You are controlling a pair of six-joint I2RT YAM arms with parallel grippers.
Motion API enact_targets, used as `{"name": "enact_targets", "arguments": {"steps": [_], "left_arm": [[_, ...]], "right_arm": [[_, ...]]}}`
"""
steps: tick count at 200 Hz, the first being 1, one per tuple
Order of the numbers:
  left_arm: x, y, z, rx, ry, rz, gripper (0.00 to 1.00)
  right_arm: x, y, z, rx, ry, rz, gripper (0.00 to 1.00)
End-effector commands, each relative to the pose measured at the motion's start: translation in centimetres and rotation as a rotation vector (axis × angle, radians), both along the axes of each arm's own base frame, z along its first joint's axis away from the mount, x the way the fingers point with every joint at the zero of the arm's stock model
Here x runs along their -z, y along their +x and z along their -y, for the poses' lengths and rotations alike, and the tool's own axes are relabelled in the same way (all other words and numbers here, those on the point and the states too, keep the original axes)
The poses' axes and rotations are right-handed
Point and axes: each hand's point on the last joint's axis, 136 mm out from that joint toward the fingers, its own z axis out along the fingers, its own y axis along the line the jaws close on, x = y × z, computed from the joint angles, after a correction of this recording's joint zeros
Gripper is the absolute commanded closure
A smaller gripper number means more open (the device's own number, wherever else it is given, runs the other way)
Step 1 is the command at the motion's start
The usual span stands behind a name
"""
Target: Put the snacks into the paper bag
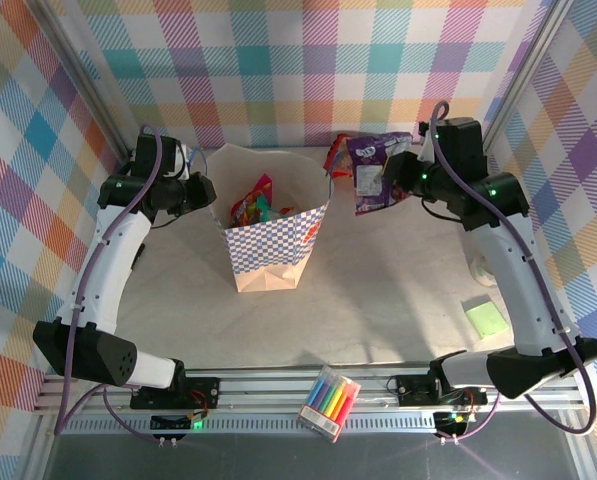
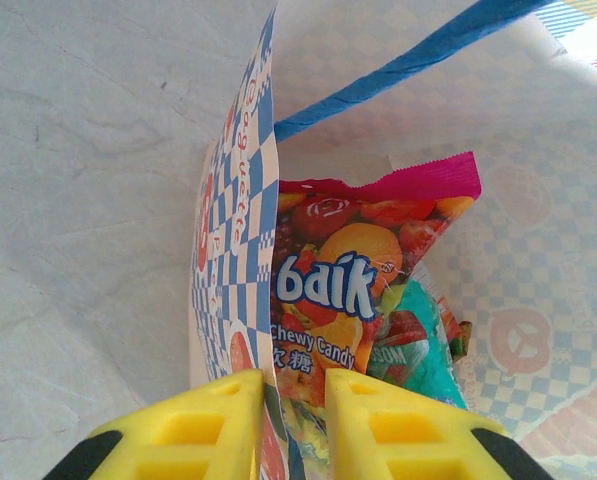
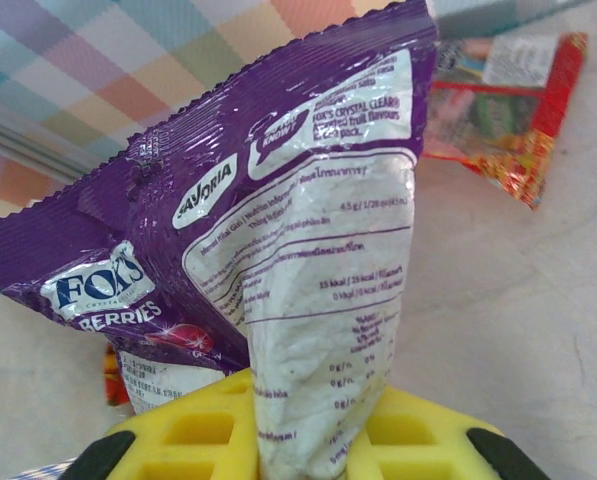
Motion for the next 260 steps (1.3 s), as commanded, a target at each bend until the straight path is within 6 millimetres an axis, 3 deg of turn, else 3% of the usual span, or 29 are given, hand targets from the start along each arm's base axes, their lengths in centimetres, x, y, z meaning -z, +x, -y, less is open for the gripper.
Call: {"name": "enact_targets", "arguments": {"steps": [1,46,133,200,260], "left_arm": [[-1.1,0.4,0.1,0.003,-0.025,0.039,0.76],[-1.3,0.3,0.1,0.004,-0.025,0.045,0.76],[-1.2,0.3,0.2,0.006,-0.031,0.049,0.76],[-0.8,0.2,0.3,0.012,-0.033,0.038,0.76],[-0.9,0.1,0.2,0.014,-0.023,0.038,0.76]], "right_arm": [[-3.4,0.2,-1.4,-0.037,0.047,0.094,0.81],[-6.0,0.4,-3.9,-0.099,0.041,0.155,0.83],[-10.1,0.7,-11.0,-0.263,0.068,0.264,0.84],[-8.4,2.2,-16.2,-0.337,0.104,0.227,0.84],[-5.2,3.5,-20.7,-0.382,0.067,0.151,0.84]]}}
